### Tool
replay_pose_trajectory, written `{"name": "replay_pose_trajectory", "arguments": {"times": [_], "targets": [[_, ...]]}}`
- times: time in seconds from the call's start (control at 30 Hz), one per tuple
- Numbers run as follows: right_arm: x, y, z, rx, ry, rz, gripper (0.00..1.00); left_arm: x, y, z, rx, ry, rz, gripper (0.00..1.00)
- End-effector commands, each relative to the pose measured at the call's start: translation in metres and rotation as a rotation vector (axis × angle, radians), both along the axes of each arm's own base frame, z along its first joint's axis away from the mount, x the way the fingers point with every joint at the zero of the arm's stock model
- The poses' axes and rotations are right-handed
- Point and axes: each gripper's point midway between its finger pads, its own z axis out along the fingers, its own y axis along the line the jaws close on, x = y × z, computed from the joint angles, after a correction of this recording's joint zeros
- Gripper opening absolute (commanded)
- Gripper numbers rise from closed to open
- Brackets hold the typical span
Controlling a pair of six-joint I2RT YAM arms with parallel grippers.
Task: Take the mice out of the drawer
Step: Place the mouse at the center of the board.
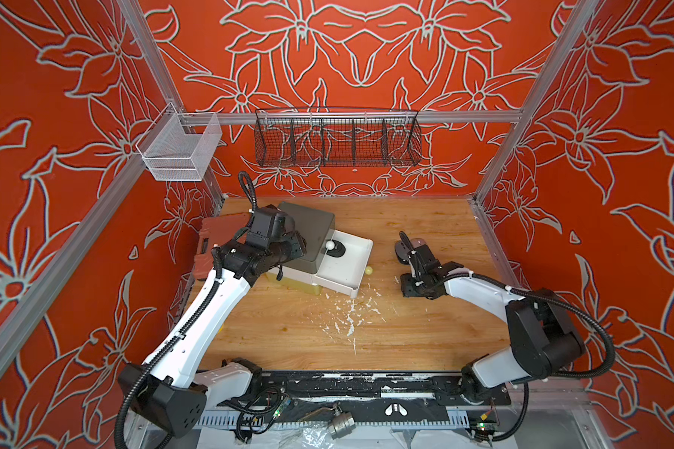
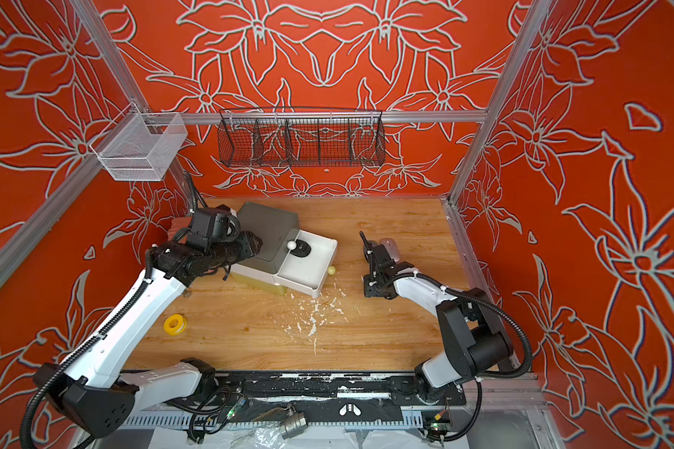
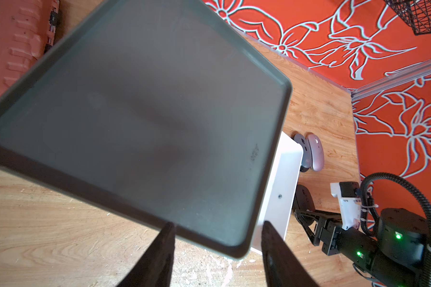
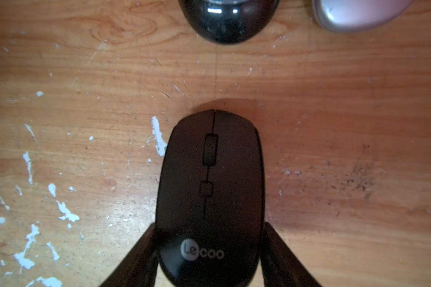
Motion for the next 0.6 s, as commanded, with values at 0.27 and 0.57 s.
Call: {"name": "replay_pose_trajectory", "arguments": {"times": [0.27, 0.57], "targets": [[0.001, -0.008, 0.051, -0.034, -0.016, -0.003, 0.78, 0.001, 0.002, 0.022, 0.026, -0.052, -0.01, 0.55], [0.028, 0.081, 0.156, 0.366, -0.137, 0.07, 0.65, 0.002, 0.007, 0.037, 0.052, -0.084, -0.038, 0.56]]}}
